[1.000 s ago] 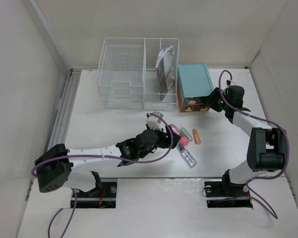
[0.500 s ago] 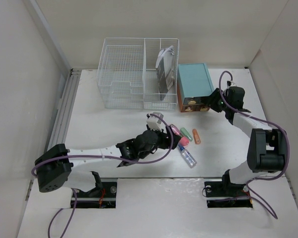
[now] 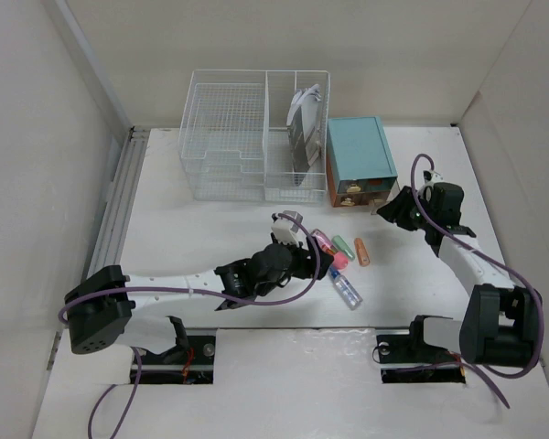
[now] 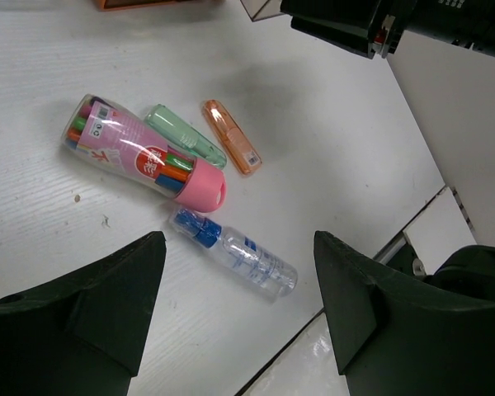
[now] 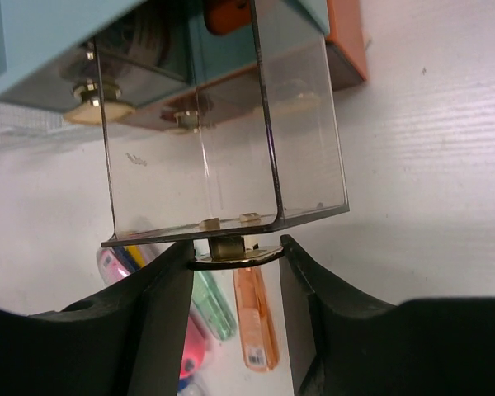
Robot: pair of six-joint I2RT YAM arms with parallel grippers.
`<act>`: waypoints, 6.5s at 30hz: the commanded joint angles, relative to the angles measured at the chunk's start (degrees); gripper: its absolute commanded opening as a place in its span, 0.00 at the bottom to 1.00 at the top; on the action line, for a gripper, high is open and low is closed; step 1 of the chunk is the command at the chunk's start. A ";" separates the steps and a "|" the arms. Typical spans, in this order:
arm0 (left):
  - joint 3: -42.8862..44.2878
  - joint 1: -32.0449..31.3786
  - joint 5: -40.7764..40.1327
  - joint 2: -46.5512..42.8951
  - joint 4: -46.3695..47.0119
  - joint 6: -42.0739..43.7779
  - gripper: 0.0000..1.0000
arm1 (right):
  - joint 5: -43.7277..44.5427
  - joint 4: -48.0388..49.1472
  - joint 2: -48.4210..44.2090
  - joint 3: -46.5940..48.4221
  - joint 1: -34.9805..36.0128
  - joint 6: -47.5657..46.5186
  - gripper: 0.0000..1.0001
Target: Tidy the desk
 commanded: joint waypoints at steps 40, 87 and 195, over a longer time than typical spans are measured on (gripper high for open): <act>-3.15 -6.82 -14.48 -10.53 -13.48 -10.29 0.44 | -9.74 -38.43 5.36 34.32 22.50 -37.31 0.53; -9.39 -13.95 -20.39 -36.38 -33.36 -19.62 0.70 | 16.98 -43.61 41.35 44.79 43.60 -44.61 0.71; -8.16 -13.95 -18.11 -24.16 -19.91 -13.56 0.69 | 11.71 -30.35 11.90 42.06 12.66 -49.35 0.05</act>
